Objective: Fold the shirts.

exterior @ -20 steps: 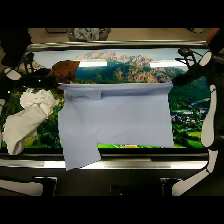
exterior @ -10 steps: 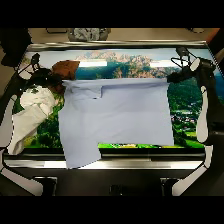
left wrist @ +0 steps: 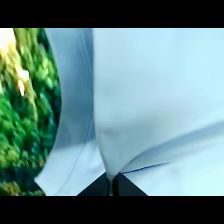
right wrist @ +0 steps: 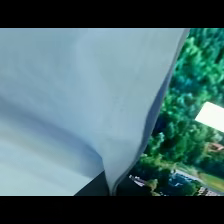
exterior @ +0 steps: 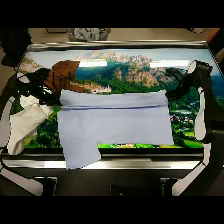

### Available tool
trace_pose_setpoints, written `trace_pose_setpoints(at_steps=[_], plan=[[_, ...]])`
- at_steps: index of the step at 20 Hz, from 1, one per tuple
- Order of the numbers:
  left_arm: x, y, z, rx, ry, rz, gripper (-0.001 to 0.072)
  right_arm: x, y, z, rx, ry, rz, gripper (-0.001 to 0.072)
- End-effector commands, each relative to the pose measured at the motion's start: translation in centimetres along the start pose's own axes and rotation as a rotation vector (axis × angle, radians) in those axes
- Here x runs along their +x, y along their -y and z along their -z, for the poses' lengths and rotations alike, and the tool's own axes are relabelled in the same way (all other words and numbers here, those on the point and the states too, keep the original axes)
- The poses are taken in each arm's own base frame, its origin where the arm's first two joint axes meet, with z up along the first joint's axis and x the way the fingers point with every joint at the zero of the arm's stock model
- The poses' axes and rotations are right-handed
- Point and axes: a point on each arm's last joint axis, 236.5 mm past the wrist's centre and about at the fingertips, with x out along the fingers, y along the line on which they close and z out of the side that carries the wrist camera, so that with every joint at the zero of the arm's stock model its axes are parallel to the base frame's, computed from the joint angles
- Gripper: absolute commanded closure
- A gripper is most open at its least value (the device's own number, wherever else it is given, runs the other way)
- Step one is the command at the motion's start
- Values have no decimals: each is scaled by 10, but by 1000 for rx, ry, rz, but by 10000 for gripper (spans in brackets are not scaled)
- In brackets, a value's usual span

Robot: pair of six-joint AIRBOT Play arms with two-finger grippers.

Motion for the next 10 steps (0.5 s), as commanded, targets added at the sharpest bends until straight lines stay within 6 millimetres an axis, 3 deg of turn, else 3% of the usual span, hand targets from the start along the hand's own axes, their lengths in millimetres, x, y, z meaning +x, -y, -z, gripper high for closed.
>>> trace_pose_setpoints(at_steps=[1,4,10], plan=[[9,-2,29,-59,-122,7,679,19,-20,23,-1,-111,-99,663],[15,0,41,-62,-180,16,679,25,-22,28,2,-128,-110,663],[14,-1,43,-93,-187,13,679,24,-24,32,23,-145,-116,663]])
